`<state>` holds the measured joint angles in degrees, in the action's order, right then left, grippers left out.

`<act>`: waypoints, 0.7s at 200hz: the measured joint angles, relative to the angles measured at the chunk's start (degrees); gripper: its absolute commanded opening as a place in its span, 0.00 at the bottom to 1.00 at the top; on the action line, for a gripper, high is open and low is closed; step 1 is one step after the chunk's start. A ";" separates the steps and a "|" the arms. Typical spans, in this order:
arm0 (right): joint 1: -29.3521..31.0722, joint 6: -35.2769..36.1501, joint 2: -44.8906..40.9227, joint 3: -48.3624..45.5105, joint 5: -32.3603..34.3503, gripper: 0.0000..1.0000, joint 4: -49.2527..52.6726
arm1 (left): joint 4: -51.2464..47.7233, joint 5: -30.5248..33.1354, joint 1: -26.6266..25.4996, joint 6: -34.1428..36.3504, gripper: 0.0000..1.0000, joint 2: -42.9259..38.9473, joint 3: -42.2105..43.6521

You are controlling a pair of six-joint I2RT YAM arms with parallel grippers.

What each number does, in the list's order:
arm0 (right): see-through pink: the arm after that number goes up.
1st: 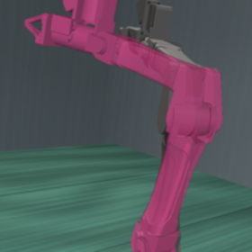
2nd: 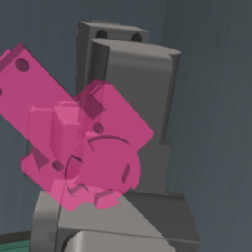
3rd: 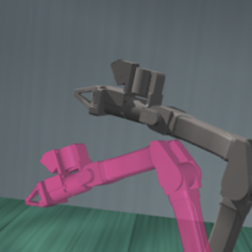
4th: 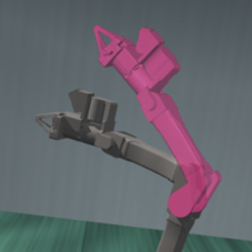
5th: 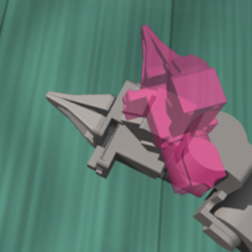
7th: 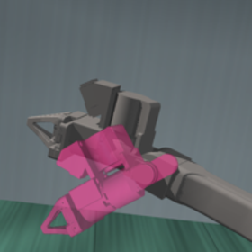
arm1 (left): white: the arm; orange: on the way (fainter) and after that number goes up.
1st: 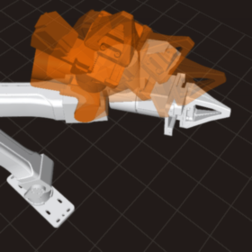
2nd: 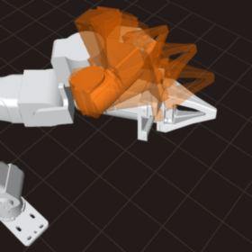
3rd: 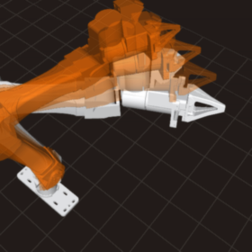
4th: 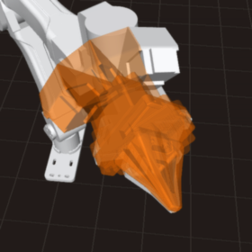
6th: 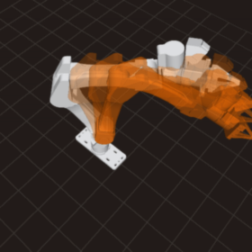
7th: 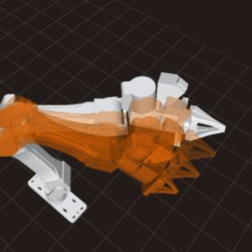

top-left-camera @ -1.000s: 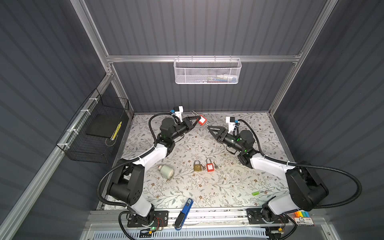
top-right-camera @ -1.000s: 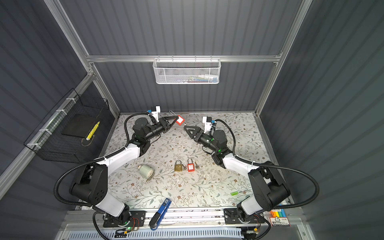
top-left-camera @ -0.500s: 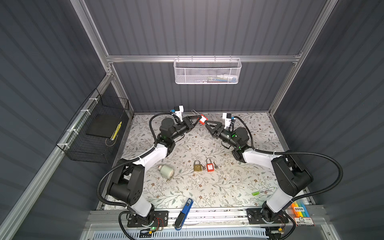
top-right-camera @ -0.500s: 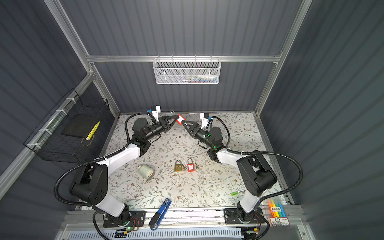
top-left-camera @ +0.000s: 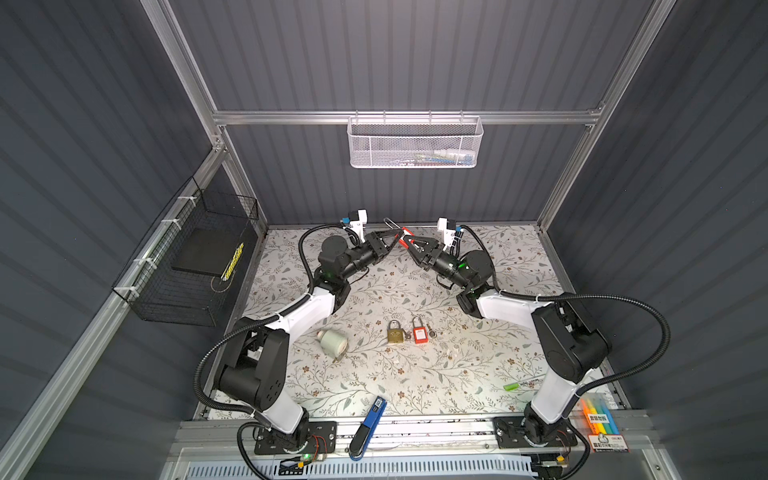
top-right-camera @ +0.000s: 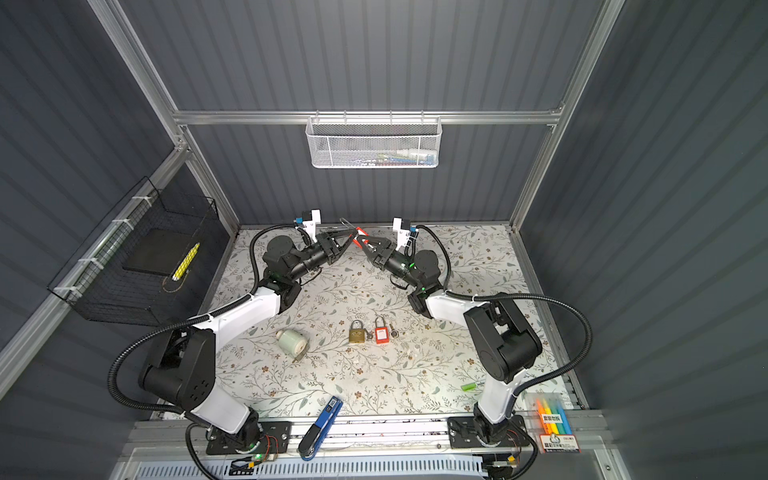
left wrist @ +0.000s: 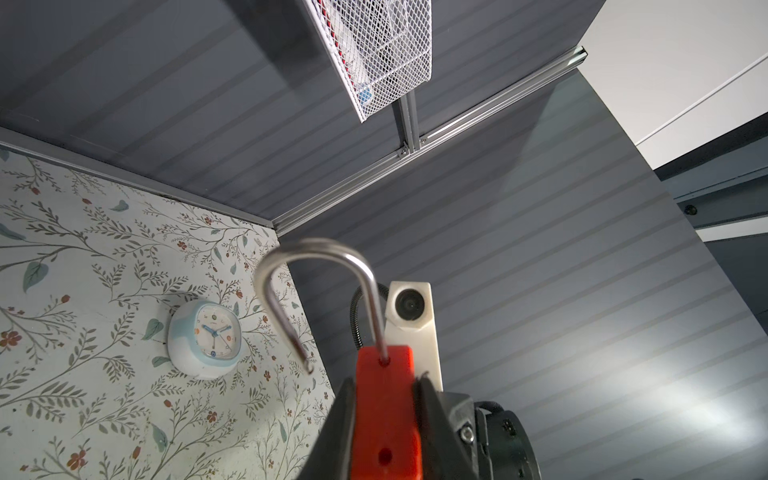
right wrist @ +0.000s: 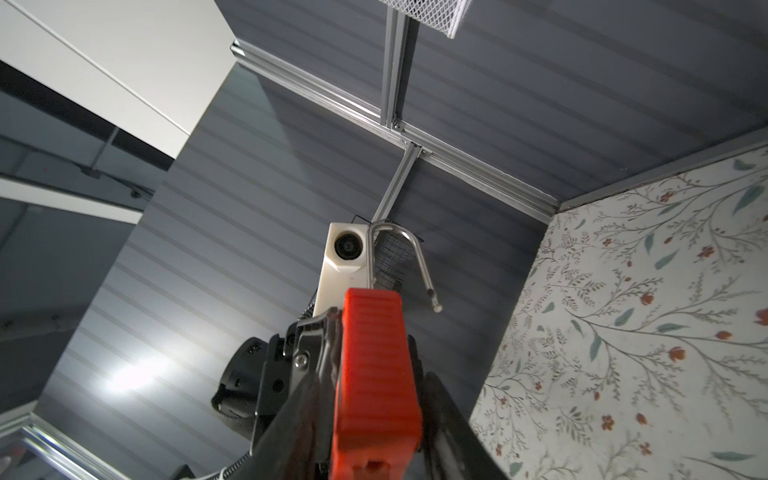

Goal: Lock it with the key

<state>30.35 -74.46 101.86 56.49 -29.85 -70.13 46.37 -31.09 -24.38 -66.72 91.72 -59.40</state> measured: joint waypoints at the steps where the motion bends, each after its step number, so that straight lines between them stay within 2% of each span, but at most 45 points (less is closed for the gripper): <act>1: 0.00 -0.04 0.00 0.00 -0.02 0.30 -0.04 | 0.00 -0.04 0.00 0.02 0.00 0.02 0.00; 19: 0.02 -1.11 0.00 0.00 -0.24 0.18 -0.13 | 0.33 -0.24 0.00 0.09 0.00 0.02 0.00; 23: 0.02 -2.16 0.00 0.00 -0.15 0.16 -0.20 | 0.61 -0.48 0.00 0.24 0.03 0.02 0.00; 32: 0.02 -2.99 -0.02 0.04 -0.24 0.11 -0.48 | 0.98 -0.72 0.00 0.31 0.15 0.02 0.00; 52: 0.02 -2.89 -0.02 0.11 -0.28 0.07 -0.74 | 1.31 -0.87 0.00 0.42 0.52 0.02 0.02; 71: -0.15 -1.88 -0.02 0.09 -0.37 0.05 -0.42 | 1.18 -0.79 0.11 0.35 0.64 0.00 0.17; 96: -0.42 -1.16 -0.24 -0.26 -0.48 0.04 -0.39 | 1.07 -0.46 0.68 0.66 0.74 -0.02 1.01; 140: -0.66 -1.40 -1.64 -1.88 -1.20 0.02 -0.50 | 0.87 -0.94 4.61 0.66 0.77 -0.61 1.90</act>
<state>29.69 -75.85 100.22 54.61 -31.05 -70.63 47.24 -32.03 -19.77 -66.06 91.11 -57.49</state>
